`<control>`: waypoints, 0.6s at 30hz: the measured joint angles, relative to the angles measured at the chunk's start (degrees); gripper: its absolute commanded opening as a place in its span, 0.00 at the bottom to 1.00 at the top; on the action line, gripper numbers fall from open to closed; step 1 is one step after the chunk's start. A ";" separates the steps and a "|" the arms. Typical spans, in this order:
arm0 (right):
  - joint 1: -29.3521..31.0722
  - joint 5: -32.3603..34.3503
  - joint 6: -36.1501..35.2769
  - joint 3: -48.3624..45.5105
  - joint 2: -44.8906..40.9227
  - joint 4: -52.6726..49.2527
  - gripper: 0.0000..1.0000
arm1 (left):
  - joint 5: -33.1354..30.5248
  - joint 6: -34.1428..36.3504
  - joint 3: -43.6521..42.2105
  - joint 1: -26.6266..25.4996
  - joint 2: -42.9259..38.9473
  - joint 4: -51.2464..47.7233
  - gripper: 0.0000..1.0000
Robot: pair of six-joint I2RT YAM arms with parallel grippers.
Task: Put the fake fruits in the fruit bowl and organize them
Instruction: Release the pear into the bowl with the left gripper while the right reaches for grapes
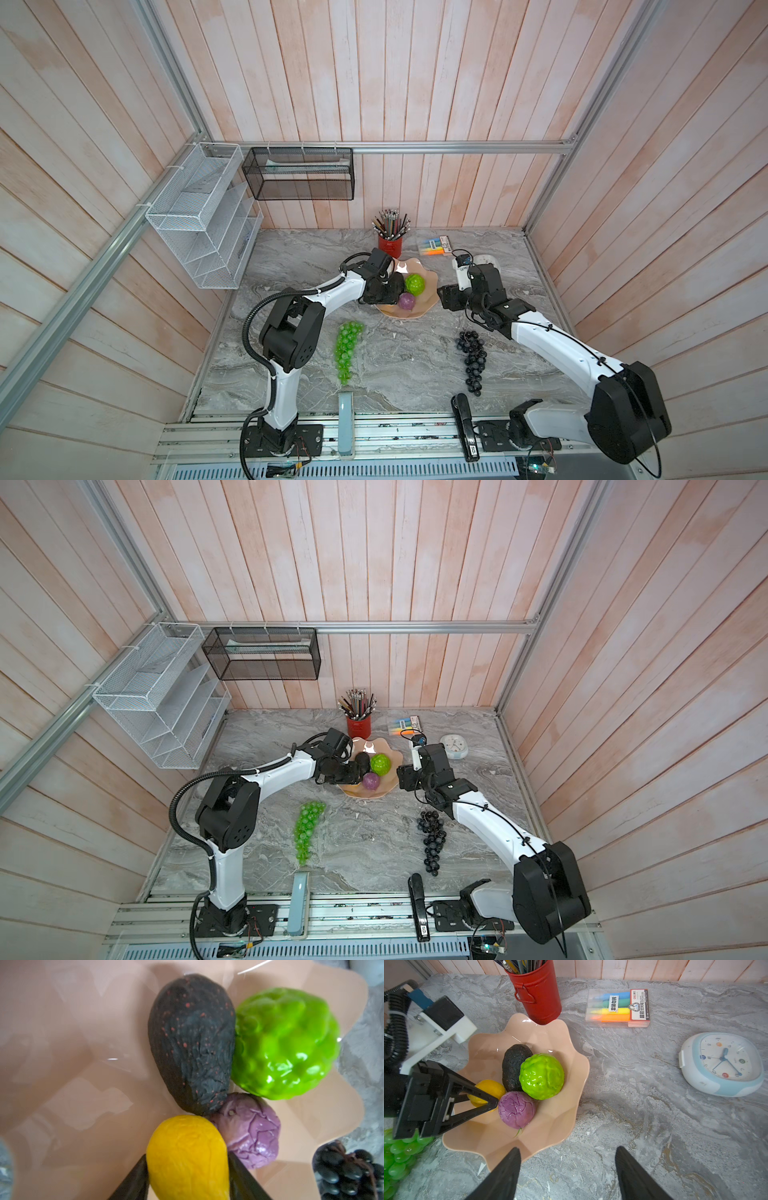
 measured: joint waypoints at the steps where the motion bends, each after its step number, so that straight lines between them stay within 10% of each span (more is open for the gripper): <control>1: -0.04 0.00 0.07 -0.02 -0.24 -0.15 0.74 | 0.00 -0.15 0.00 0.00 0.00 0.17 0.65; 18: -3.13 0.26 5.62 -2.82 -7.52 -7.23 0.61 | -2.45 -1.42 -6.78 -0.66 -16.22 0.66 0.66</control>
